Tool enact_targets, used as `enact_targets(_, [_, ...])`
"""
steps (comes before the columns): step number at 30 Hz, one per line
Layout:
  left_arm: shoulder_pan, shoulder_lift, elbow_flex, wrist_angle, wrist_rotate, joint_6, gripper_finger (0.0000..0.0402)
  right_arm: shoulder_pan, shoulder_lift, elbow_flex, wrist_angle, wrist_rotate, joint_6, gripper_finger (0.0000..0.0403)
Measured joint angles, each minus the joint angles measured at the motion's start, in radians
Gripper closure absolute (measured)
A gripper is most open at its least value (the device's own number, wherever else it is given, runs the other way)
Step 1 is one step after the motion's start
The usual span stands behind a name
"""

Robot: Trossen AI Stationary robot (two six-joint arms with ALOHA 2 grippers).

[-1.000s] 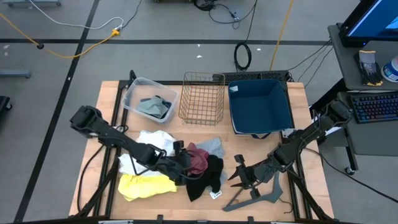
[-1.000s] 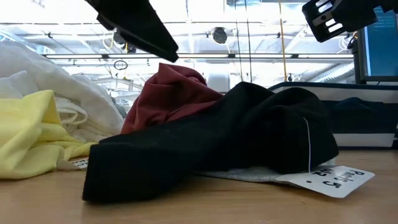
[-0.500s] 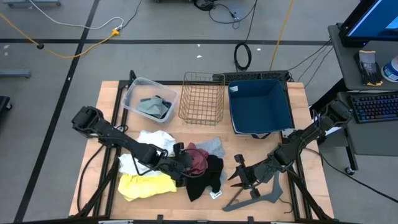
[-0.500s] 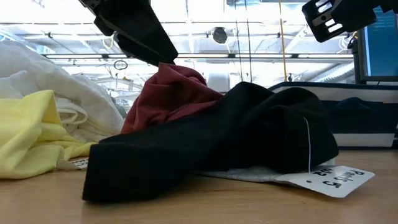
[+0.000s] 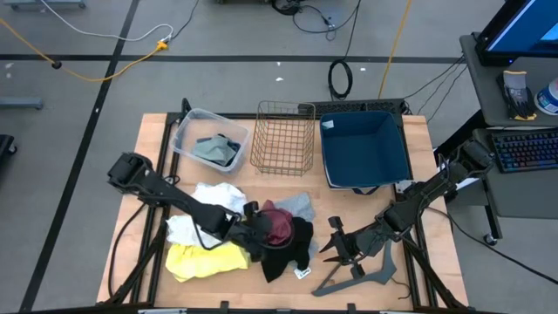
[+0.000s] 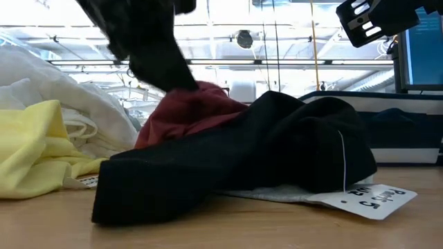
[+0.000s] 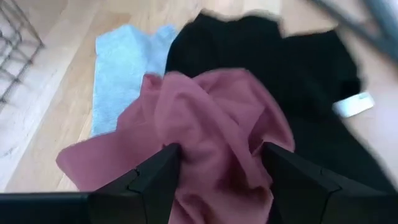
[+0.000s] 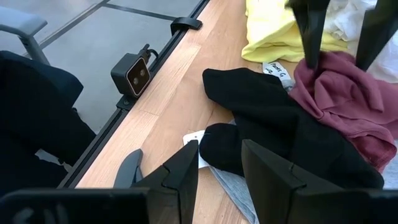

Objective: Pick & Place Cloths
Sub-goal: Put the pink shorts into the mesh basket

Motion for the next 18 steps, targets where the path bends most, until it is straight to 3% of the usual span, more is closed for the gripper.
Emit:
enact_targets(13, [0.036, 0.14, 0.0, 0.075, 0.01, -0.001, 0.0172, 0.0, 0.0, 0.0, 0.0, 0.0, 0.0, 0.0287])
enact_targets(18, [0.036, 0.134, 0.0, 0.076, 0.027, 0.007, 0.0237, -0.001, 0.0, 0.0, 0.0, 0.003, -0.002, 0.0287])
